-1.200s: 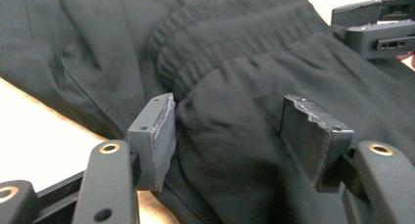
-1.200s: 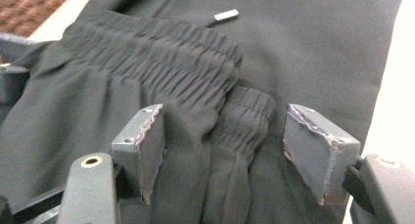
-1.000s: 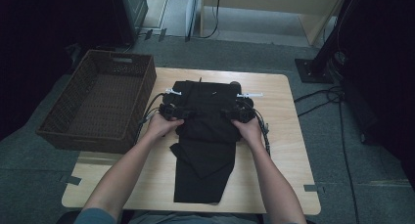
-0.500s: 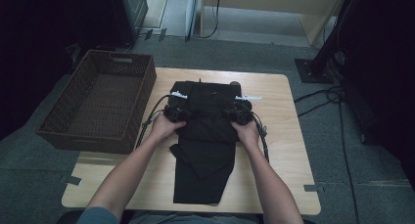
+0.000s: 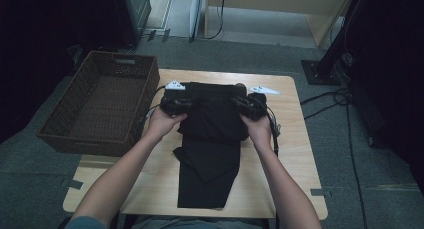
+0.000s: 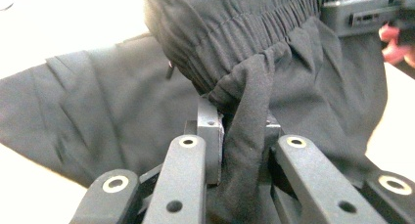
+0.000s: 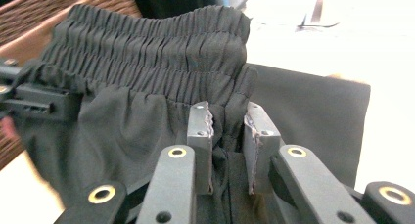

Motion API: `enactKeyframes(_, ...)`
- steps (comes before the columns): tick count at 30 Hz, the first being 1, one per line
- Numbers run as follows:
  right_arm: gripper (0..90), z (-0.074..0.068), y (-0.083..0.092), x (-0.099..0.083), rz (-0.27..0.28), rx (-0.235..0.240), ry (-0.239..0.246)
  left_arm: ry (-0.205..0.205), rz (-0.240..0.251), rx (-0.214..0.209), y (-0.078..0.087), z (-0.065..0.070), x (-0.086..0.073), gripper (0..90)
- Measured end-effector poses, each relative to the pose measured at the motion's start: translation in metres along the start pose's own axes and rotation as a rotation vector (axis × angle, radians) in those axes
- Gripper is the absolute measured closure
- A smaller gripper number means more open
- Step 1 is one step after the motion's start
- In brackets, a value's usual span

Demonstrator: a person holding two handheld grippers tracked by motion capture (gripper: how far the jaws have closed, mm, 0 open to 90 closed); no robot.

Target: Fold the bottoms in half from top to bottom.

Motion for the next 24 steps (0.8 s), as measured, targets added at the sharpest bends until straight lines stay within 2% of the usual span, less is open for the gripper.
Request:
enactKeyframes(1,76.3,-0.007,0.008,-0.007,-0.006,0.013,0.021,-0.007,-0.002,-0.014,0.007,0.008,-0.007,79.0)
enactKeyframes(2,76.3,-0.013,0.017,-0.014,-0.013,0.02,0.042,-0.007,-0.002,-0.014,0.007,0.008,-0.007,78.5)
enactKeyframes(3,76.2,-0.021,0.027,-0.024,-0.018,0.034,0.063,-0.02,-0.019,-0.034,0.019,0.025,-0.024,78.0)
enactKeyframes(7,76.2,-0.041,0.052,-0.057,-0.058,0.073,0.095,-0.049,-0.074,-0.079,0.031,0.053,-0.067,76.9)
enactKeyframes(9,76.2,-0.048,0.058,-0.076,-0.087,0.087,0.098,-0.056,-0.115,-0.089,0.03,0.059,-0.085,77.0)
enactKeyframes(10,76.2,-0.051,0.059,-0.087,-0.109,0.095,0.085,-0.053,-0.138,-0.087,0.028,0.061,-0.094,77.0)
enactKeyframes(11,76.1,-0.053,0.058,-0.097,-0.13,0.097,0.091,-0.053,-0.138,-0.087,0.028,0.061,-0.094,77.2)
enactKeyframes(12,76.1,-0.054,0.055,-0.109,-0.157,0.097,0.089,-0.041,-0.184,-0.097,0.02,0.061,-0.112,77.3)
enactKeyframes(14,76.0,-0.053,0.049,-0.124,-0.194,0.096,0.08,-0.014,-0.213,-0.094,0.012,0.058,-0.125,77.7)
enactKeyframes(16,75.8,-0.049,0.043,-0.135,-0.217,0.08,0.067,-0.019,-0.216,-0.087,0.007,0.056,-0.13,77.9)
enactKeyframes(18,75.6,-0.045,0.038,-0.138,-0.222,0.06,0.067,-0.011,-0.202,-0.079,0.002,0.053,-0.129,78.0)
enactKeyframes(20,75.2,-0.041,0.031,-0.142,-0.234,0.029,0.117,0.001,-0.189,-0.076,-0.002,0.051,-0.128,78.4)
enactKeyframes(24,75.2,-0.032,0.019,-0.133,-0.212,0.003,0.114,0.016,-0.165,-0.047,-0.014,0.037,-0.115,78.8)
Point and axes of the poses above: each handheld gripper's, and its own axes: y roughly backward along the jaws, x roughly out of its top, z roughly to its right, the point moved 7 cm from there along -y, roughly forward along the jaws, and after that the axes turned 4 degrees about -z, right-handed, at the moved point
